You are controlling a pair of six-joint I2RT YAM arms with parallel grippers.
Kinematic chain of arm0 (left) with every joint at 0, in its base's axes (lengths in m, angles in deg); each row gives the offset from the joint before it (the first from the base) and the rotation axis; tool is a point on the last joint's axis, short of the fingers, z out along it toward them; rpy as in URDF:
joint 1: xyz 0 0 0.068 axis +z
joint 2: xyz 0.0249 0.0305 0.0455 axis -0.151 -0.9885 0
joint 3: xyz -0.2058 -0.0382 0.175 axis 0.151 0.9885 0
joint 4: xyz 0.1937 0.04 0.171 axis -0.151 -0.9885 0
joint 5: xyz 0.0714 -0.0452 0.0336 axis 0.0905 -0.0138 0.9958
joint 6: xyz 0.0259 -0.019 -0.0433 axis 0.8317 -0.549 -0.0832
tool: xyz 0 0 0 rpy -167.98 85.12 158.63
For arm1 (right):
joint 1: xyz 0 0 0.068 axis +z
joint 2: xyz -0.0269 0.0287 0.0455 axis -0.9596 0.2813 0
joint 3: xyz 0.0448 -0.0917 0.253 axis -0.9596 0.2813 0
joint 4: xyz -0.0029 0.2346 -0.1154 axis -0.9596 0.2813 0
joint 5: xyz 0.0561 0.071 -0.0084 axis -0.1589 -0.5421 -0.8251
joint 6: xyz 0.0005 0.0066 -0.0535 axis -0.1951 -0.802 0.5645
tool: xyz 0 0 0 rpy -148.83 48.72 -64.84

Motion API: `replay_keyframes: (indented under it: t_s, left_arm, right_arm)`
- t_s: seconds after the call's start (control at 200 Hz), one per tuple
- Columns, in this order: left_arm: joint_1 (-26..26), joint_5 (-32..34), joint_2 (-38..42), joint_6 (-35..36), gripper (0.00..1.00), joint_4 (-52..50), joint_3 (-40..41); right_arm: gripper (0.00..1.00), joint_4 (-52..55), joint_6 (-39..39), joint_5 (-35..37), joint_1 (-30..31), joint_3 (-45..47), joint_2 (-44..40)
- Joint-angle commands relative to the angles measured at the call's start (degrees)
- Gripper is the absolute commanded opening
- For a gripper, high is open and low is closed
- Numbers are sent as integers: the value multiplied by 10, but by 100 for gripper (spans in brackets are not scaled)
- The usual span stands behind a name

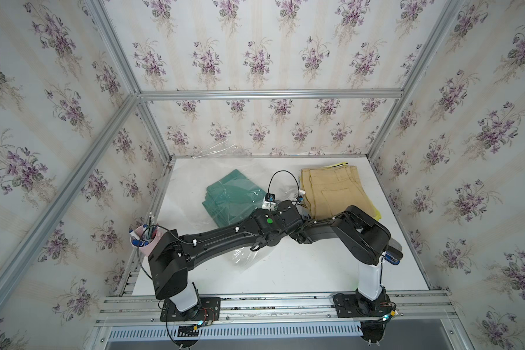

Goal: Take the trousers out of the vacuum bag
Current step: Take out the trousers from the vacuum bag.

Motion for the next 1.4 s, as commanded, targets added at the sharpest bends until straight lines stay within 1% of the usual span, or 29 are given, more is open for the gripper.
replay_keyframes:
  t_s: [0.0, 0.145, 0.305, 0.4, 0.445, 0.599, 0.719, 0.844, 0.989, 1.094, 1.144, 1.219, 1.229, 1.324, 1.394]
  left_arm:
    - [-2, 23, -3, -20, 0, -33, -6]
    - [-10, 43, -7, -30, 0, -40, -9]
    - [-14, 53, -19, -34, 0, -49, -11]
    - [-20, 56, -19, -36, 0, -46, -10]
    - [-22, 54, -19, -33, 0, -42, -9]
    - [-26, 50, -22, -29, 0, -33, -12]
    - [-25, 44, -16, -20, 0, -23, -8]
    - [-23, 38, -15, -11, 0, -10, 2]
    - [-14, 33, -17, -17, 0, -12, 6]
    - [-8, 27, -9, -18, 0, -6, 13]
    - [-7, 26, -3, -15, 0, -2, 15]
    - [-7, 22, 5, -9, 0, 3, 15]
    - [-7, 21, 7, -8, 0, 3, 15]
    - [-7, 15, 12, -3, 0, 5, 13]
    - [-7, 14, 12, -1, 0, 3, 11]
  right_arm:
    - [49, 37, 27, -4, -2, -33, 17]
    - [44, 31, 44, -33, -6, -73, 45]
    - [42, 71, 55, -31, -8, -111, 62]
    - [39, 69, 54, -37, -13, -115, 70]
    - [35, 68, 54, -43, -14, -117, 72]
    - [15, 61, 69, -58, -15, -122, 68]
    - [0, 37, 78, -72, -16, -106, 51]
    - [0, 11, 93, -84, -16, -82, 24]
    - [0, -19, 108, -103, -17, -47, -14]
    - [0, -26, 104, -105, -17, -13, -43]
    - [0, -13, 99, -99, -20, -5, -51]
    - [12, 4, 93, -86, -24, -6, -50]
    - [15, 7, 91, -86, -24, -7, -48]
    - [28, 34, 77, -78, -30, -32, -26]
    - [35, 48, 76, -75, -30, -55, -5]
